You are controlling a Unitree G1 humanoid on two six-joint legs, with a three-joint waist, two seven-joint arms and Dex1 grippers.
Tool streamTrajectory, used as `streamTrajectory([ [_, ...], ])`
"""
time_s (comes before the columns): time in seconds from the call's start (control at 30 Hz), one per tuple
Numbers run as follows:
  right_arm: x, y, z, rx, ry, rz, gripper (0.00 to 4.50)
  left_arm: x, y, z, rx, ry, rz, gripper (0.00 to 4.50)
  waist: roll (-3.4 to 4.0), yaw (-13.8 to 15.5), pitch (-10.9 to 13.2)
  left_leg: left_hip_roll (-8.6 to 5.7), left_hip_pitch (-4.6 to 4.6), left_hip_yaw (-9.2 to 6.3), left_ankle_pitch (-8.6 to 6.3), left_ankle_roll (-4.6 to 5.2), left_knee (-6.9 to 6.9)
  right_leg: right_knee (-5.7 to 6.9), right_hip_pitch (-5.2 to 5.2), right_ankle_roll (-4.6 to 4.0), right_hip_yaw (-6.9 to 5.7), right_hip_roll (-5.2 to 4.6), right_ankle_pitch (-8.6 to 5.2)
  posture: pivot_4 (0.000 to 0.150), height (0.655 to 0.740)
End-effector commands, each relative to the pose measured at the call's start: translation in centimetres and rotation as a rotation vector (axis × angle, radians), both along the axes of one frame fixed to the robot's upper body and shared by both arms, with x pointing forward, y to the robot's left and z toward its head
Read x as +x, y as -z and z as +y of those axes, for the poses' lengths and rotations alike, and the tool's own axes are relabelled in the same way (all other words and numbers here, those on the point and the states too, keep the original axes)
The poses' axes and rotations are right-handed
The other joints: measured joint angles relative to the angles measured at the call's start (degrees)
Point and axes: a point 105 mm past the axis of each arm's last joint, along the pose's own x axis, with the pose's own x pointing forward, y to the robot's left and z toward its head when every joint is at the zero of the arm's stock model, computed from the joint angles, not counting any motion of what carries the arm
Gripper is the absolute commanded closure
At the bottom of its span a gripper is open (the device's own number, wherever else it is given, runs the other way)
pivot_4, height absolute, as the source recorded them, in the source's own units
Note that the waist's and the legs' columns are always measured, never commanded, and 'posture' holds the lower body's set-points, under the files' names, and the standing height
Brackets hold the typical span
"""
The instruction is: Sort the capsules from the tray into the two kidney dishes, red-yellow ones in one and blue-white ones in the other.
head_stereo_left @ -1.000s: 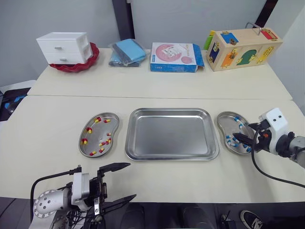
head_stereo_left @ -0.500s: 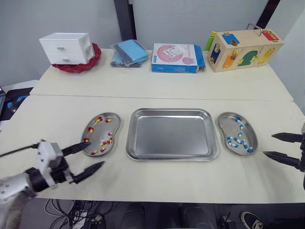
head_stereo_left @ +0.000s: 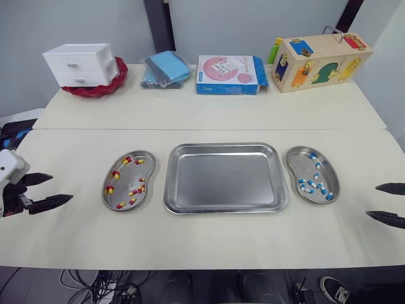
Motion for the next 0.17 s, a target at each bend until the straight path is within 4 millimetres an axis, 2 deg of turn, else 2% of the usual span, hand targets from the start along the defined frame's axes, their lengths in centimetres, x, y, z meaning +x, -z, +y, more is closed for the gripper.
streamTrajectory([
  [0.03,0.29,-0.77,0.07,-0.006,0.000,-0.053,0.03,0.11,-0.63,0.18,0.005,0.011,-0.011,0.00,0.00,-0.28,0.00,0.00,-0.09,0.00,0.00,0.00,0.01,0.01,-0.09,0.00,0.00,0.00,0.00,0.150,0.7400],
  [0.17,0.37,-0.77,0.03,-0.010,0.001,-0.057,0.03,0.17,-0.21,0.29,0.035,0.015,-0.007,0.00,0.00,-0.44,0.00,0.00,-0.13,0.00,0.00,0.00,0.03,0.03,-0.12,0.00,0.00,-0.01,0.00,0.150,0.7400],
])
